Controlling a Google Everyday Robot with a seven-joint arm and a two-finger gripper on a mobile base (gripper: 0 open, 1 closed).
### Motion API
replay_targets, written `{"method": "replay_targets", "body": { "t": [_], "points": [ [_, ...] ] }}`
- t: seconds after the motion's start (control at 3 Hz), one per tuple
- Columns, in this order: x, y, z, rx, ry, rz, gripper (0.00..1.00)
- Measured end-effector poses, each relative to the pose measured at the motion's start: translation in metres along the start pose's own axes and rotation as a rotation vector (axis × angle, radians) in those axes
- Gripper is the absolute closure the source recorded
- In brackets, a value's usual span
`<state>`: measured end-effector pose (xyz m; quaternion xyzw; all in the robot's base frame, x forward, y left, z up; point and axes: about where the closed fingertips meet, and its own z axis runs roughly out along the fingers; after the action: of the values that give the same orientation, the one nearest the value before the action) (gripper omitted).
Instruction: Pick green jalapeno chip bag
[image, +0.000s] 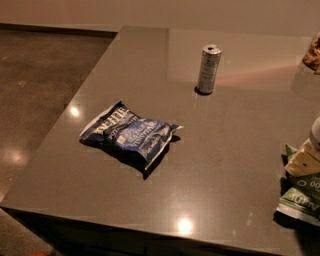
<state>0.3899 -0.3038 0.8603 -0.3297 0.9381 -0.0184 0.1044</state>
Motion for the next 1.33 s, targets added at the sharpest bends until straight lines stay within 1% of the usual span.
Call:
{"method": "replay_targets", "body": {
  "t": [0.33,0.67,1.0,1.33],
  "points": [
    [-0.022,0.013,-0.014,-0.011,-0.023,-0.076,0.96],
    [-0.046,0.029,-0.032,-0.016,-0.064,-0.155,1.00],
    [-0.073,0.052,-0.060,-0.026,-0.119,-0.261,1.00],
    [-0.096,0.067,-0.084,-0.027,-0.160,-0.343,1.00]
  ]
}}
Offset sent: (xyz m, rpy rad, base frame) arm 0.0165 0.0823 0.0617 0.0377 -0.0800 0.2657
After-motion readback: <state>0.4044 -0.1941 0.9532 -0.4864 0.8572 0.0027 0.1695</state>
